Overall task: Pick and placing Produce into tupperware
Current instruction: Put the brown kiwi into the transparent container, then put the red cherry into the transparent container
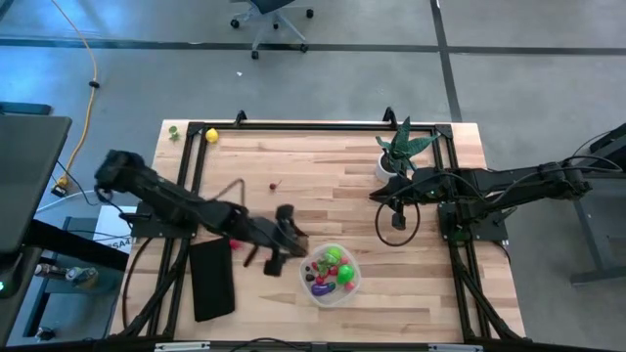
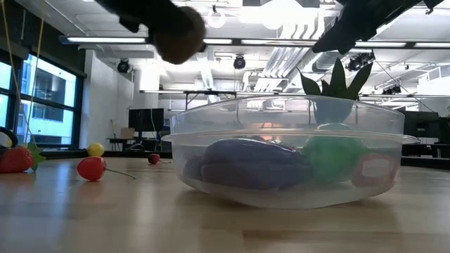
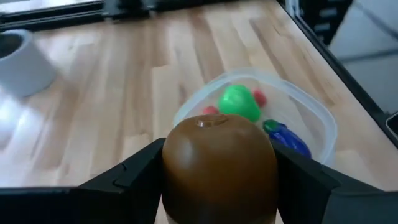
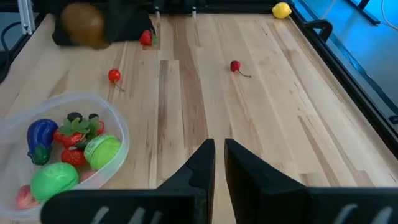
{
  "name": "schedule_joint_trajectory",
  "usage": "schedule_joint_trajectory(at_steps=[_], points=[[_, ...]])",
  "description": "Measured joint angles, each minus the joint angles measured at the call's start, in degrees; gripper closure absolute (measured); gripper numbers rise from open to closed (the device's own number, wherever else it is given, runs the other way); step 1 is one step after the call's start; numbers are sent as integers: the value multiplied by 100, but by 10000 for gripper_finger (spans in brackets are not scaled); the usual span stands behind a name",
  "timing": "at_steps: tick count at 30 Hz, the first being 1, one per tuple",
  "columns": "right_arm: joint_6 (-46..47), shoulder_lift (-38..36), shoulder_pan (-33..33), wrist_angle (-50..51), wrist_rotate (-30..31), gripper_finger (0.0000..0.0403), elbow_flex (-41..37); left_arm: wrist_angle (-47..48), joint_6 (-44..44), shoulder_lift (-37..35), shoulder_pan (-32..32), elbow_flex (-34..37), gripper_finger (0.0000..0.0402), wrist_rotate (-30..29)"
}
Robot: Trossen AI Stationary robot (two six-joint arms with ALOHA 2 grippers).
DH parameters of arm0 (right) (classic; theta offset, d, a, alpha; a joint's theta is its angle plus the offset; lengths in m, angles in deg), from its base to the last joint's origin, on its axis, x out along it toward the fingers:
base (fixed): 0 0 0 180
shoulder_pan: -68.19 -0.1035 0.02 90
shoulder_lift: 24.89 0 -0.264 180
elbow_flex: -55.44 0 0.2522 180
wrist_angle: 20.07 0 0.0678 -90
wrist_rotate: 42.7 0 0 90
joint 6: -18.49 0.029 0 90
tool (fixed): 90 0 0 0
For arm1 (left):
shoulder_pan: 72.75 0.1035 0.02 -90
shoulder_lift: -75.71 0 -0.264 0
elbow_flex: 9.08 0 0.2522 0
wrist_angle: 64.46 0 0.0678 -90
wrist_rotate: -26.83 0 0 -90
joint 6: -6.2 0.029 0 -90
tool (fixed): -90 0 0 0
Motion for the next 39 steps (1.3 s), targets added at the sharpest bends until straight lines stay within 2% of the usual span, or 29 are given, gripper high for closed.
schedule_joint_trajectory(at_steps=[8, 16, 21, 29, 39], points=[[-2, -2, 0, 0, 0, 377, 4, 946, 499, 1447, -392, -1513, 166, -40], [0, -1, 1, 53, 0, 377, 4, 1587, 654, 2497, -492, -2571, 163, 124], [0, -1, 2, 56, 0, 377, 4, 1792, 655, 2857, -490, -2824, 162, 297], [-2, 0, 0, 92, 0, 377, 4, 1884, 660, 2968, -488, -2854, 158, 320], [0, -2, 2, 92, 0, 377, 4, 1946, 745, 2959, -488, -2856, 113, 242]])
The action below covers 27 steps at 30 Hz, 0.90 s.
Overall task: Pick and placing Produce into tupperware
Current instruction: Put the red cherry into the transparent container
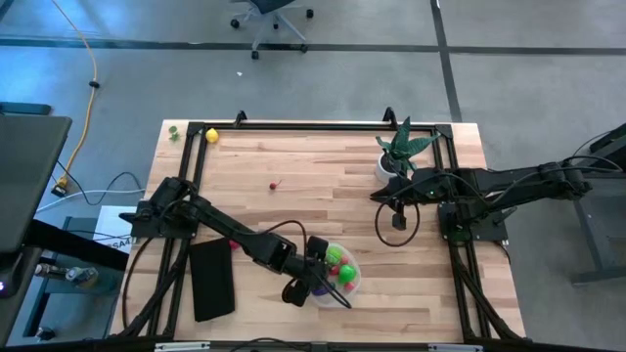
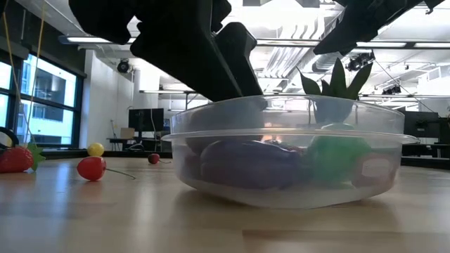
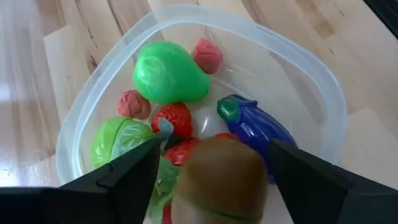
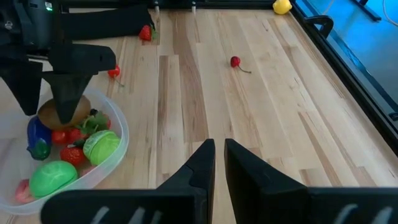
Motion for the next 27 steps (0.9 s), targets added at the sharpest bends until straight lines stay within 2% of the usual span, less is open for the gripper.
schedule_joint_trajectory(at_steps=[5, 9, 15, 19, 22, 27], points=[[-1, 1, -1, 4, 0, 377, 0, 64, 59, -17, 2, 0, 90, -181], [0, 2, -2, 7, 0, 377, -1, 554, 144, -416, 84, 1, 88, -472], [-2, 2, -2, 15, 0, 377, -4, 2208, 5, -1399, 542, 2, 113, -1000], [-1, -2, -2, 26, 0, 377, -4, 3345, -270, -1998, 1177, 59, 134, -972], [0, -2, 0, 51, 2, 377, -7, 3765, -246, -2410, 1768, 246, 143, -812], [-2, 22, -2, 77, 0, 377, -8, 3651, -8, -2887, 2927, 990, 148, -138]])
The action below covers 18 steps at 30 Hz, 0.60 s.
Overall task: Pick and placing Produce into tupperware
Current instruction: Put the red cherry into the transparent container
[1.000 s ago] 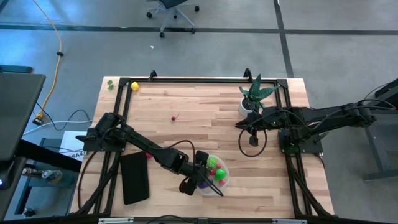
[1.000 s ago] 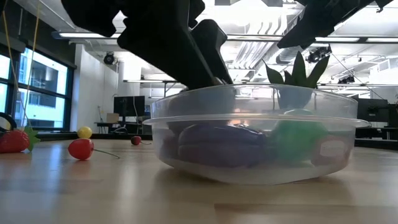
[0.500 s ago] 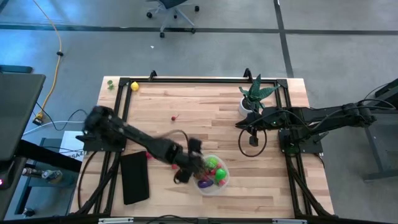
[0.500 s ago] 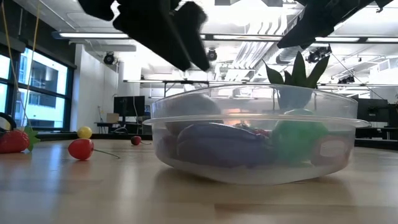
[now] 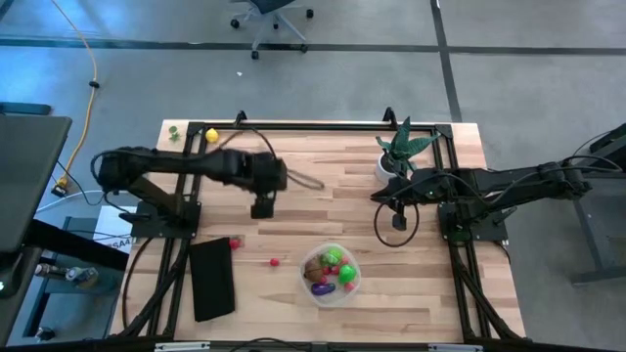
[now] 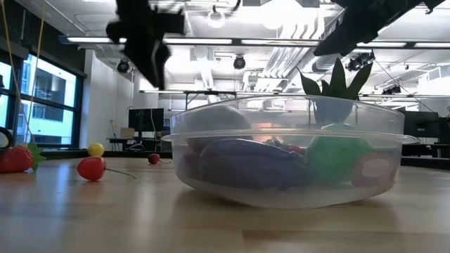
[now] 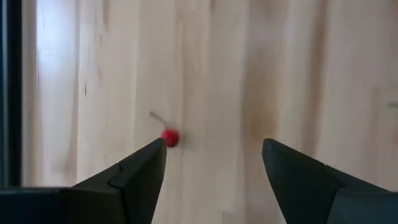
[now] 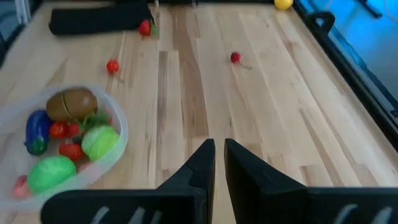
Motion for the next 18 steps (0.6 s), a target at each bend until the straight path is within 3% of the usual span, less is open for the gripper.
schedule_joint_trajectory(at_steps=[9, 18], points=[[0, 22, 1, -20, 0, 377, -1, -1996, 710, -91, 1867, 1657, 149, 1497], [0, 22, 1, -24, 0, 377, -1, -2817, 812, -71, 2304, 2336, 149, 1573]])
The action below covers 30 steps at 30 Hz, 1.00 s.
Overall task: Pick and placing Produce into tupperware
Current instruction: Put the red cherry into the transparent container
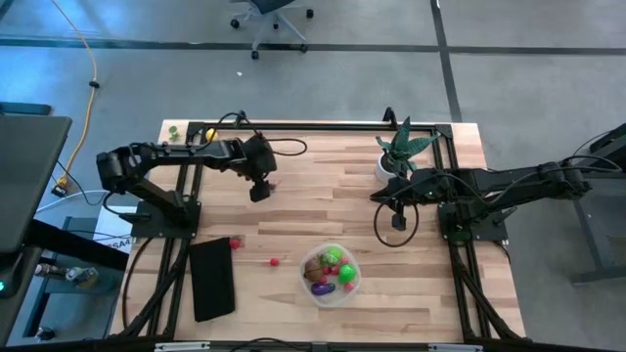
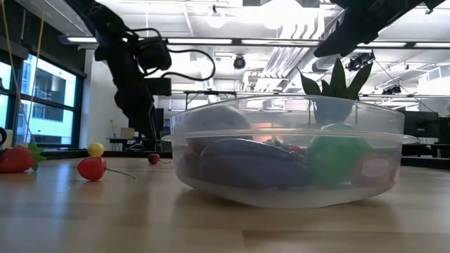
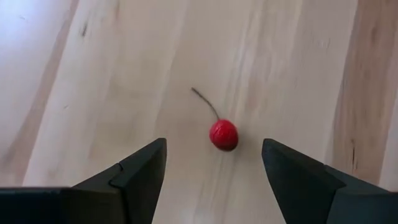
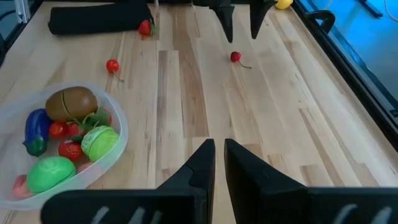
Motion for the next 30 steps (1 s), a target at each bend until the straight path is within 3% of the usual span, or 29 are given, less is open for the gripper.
schedule_joint_trajectory(at_steps=[13, 25, 30], points=[[0, 0, 1, -1, 0, 377, 0, -599, -46, 493, -17, 158, 149, 72], [0, 0, -1, 3, 0, 377, 0, -581, 4, 846, -27, 158, 149, 145], [0, 0, -1, 3, 0, 377, 0, -589, 142, 846, -229, 156, 155, -179]])
